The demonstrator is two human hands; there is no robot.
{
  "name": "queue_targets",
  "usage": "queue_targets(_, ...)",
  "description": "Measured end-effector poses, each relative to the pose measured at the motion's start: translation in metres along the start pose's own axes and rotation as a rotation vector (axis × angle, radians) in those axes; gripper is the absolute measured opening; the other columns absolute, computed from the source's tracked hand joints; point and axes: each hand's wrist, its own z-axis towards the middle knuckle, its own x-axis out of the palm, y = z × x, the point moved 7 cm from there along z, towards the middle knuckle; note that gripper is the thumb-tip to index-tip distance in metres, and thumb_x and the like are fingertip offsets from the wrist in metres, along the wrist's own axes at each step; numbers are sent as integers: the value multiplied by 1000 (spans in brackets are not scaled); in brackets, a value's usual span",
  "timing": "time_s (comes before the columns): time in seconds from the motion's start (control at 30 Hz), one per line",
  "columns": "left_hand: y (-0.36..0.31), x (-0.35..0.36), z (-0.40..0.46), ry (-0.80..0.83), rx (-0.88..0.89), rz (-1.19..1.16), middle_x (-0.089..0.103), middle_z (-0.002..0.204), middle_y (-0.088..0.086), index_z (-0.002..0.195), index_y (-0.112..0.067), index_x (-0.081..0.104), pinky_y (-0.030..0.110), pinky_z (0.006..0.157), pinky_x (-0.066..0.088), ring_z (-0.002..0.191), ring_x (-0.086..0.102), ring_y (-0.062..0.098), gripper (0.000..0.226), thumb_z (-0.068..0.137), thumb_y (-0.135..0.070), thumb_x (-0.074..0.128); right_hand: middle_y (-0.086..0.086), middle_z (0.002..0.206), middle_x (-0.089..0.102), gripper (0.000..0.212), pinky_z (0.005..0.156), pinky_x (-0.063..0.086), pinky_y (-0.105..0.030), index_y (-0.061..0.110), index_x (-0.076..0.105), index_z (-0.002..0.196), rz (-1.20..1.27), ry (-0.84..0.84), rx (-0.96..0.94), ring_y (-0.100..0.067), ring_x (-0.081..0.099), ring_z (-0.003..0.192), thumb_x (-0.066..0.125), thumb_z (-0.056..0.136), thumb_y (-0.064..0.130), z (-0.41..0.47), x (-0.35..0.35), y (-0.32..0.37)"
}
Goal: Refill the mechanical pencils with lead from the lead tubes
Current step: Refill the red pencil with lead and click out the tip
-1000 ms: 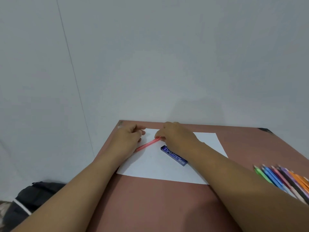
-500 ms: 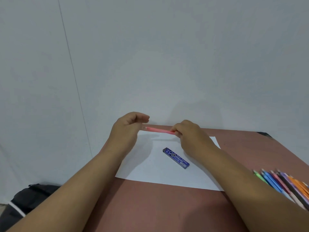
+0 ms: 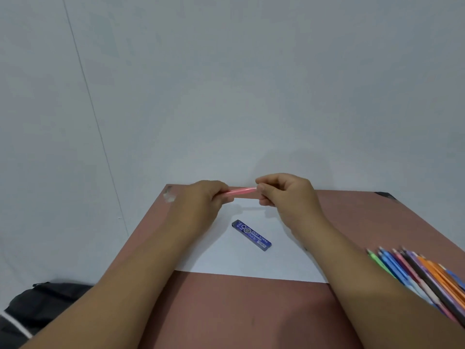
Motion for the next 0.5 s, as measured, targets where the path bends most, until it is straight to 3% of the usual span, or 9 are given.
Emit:
queue_targets(0.17, 9, 12, 1, 4, -46, -209, 66, 77, -16, 84, -40, 66, 18, 66, 37, 72, 56, -3, 16, 94, -29, 69, -9, 87, 75, 14, 80, 61, -28, 10, 76, 97, 294, -12, 70, -16, 72, 74, 75, 87, -1, -3, 1, 1)
queue_targets(0.3, 12, 11, -1, 11, -46, -198, 67, 79, -16, 85, -39, 67, 15, 66, 36, 72, 55, -5, 14, 95, -29, 68, -6, 88, 74, 21, 77, 60, -25, 10, 74, 104, 307, -44, 56, -13, 72, 74, 75, 87, -2, -1, -1, 1)
queue_targets(0.4, 19, 6, 0, 8, -54, -135, 61, 73, -15, 90, -30, 70, 9, 61, 35, 69, 52, -11, 8, 96, -27, 67, 2, 84, 76, 25, 79, 59, -28, 23, 71, 105, 95, -62, -5, -12, 71, 73, 72, 88, 5, 3, -11, 0)
queue_targets(0.5, 29, 6, 2, 2, -79, -123, 63, 80, -15, 95, -25, 73, 6, 62, 34, 72, 52, -12, 6, 96, -25, 67, 10, 84, 74, 31, 74, 55, -25, 33, 67, 109, -400, 67, -88, -7, 68, 77, 66, 88, 11, 2, -10, -5)
